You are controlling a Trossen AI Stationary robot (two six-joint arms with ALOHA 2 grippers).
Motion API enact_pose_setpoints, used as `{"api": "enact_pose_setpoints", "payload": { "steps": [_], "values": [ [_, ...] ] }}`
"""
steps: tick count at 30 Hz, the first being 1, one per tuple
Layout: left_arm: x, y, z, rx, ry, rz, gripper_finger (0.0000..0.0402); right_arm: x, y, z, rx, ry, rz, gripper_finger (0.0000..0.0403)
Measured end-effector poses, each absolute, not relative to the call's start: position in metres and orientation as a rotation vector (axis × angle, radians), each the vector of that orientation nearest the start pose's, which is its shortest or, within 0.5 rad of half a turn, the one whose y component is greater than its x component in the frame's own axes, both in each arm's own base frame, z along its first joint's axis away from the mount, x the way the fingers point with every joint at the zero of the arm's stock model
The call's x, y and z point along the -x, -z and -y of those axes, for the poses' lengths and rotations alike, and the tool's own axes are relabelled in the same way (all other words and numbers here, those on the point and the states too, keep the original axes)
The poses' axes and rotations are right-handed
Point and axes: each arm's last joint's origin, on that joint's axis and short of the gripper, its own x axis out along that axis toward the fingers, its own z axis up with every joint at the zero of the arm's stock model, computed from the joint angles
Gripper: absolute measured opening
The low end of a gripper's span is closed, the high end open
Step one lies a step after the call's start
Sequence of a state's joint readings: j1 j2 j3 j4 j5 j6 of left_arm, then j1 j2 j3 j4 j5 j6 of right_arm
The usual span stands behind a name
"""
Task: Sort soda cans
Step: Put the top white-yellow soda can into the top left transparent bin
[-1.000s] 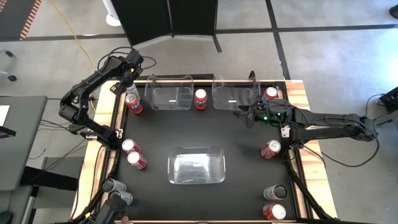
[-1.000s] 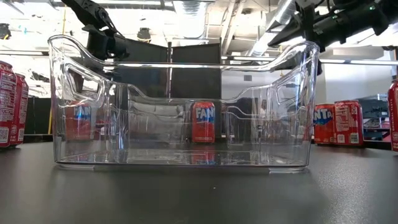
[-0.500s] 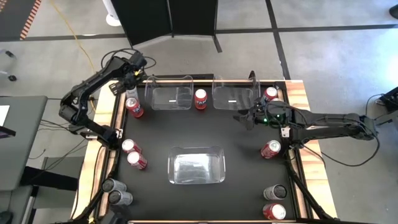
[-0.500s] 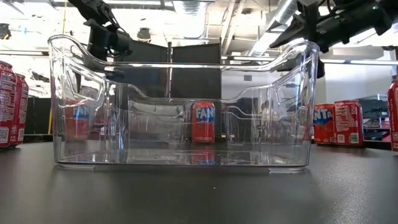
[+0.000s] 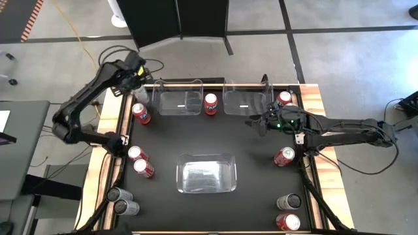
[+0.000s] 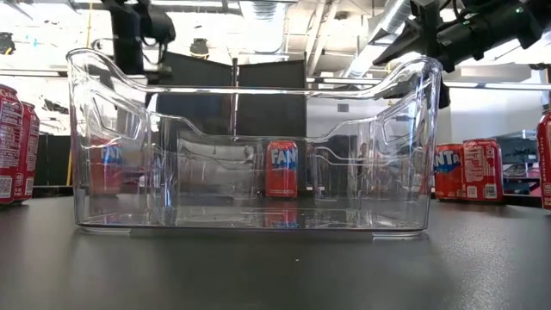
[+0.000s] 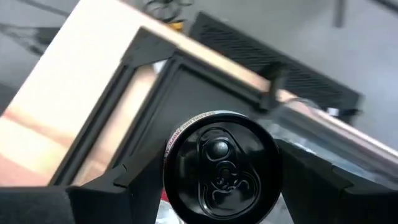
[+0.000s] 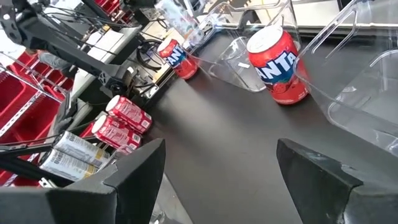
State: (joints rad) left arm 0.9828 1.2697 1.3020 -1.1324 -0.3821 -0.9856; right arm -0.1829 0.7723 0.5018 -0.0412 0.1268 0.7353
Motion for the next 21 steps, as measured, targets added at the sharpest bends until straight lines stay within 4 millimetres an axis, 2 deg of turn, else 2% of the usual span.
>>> {"api": "enact_pose_setpoints", "payload": {
  "steps": [6,12,17,21],
  "values": [
    [-0.113,-0.388,-0.18,0.984,-1.586,-0.381,0.0255,-0.173,-0.255,0.036,-0.733,0.393,-0.135,0.0325],
    [-0.122,-0.43,-0.173,0.893,-1.429,-0.335,0.0255,-0.173,-0.26,0.036,-0.741,0.379,-0.089,0.0325],
    [-0.142,-0.442,-0.178,0.821,-1.338,-0.429,0.0255,-0.173,-0.259,0.036,-0.761,0.382,-0.087,0.0324],
    [-0.171,-0.437,-0.19,0.774,-1.262,-0.53,0.0255,-0.173,-0.259,0.036,-0.802,0.385,-0.079,0.0324]
  ]
}}
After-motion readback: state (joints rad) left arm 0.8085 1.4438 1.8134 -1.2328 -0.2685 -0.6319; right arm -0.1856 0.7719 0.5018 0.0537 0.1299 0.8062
